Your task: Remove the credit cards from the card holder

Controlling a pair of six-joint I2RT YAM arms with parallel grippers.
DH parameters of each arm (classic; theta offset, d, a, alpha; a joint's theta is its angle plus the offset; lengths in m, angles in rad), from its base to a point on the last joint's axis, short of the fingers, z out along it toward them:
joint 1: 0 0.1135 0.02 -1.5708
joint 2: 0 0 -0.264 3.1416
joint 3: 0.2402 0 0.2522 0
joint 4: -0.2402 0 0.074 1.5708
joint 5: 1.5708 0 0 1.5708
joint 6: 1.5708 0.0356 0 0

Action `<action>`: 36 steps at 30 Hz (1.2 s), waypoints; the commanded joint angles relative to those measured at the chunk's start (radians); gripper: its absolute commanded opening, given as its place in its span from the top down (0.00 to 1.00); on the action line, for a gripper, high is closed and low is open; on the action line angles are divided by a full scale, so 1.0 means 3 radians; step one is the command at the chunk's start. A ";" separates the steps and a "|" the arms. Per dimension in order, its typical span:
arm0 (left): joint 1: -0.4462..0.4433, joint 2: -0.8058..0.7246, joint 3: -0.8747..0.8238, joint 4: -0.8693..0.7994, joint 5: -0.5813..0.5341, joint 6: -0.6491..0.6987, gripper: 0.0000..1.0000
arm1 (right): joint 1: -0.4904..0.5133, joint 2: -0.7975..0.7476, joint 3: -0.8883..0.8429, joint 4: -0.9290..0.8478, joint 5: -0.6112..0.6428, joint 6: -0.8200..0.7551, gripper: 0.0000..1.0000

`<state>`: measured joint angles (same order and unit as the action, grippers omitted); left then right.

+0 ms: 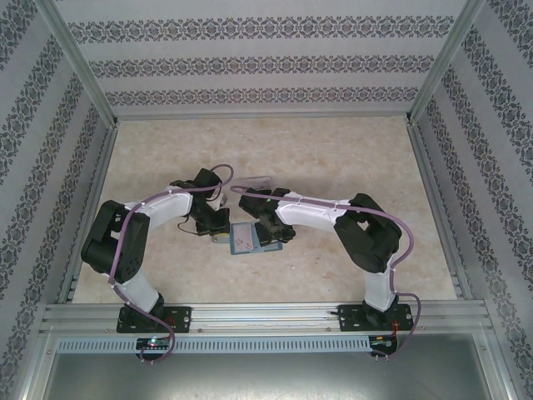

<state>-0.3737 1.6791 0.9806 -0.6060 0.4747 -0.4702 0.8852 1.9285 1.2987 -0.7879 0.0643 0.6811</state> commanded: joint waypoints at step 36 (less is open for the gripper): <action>-0.0289 0.0216 0.0117 -0.0005 0.0105 -0.0069 0.97 | -0.0117 -0.0311 0.0099 0.0047 -0.0139 0.0031 0.61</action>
<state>-0.4454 1.7374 1.0073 -0.6128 0.4973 -0.4786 0.8589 1.8595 1.2987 -0.7521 -0.0040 0.6815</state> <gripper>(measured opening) 0.042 0.399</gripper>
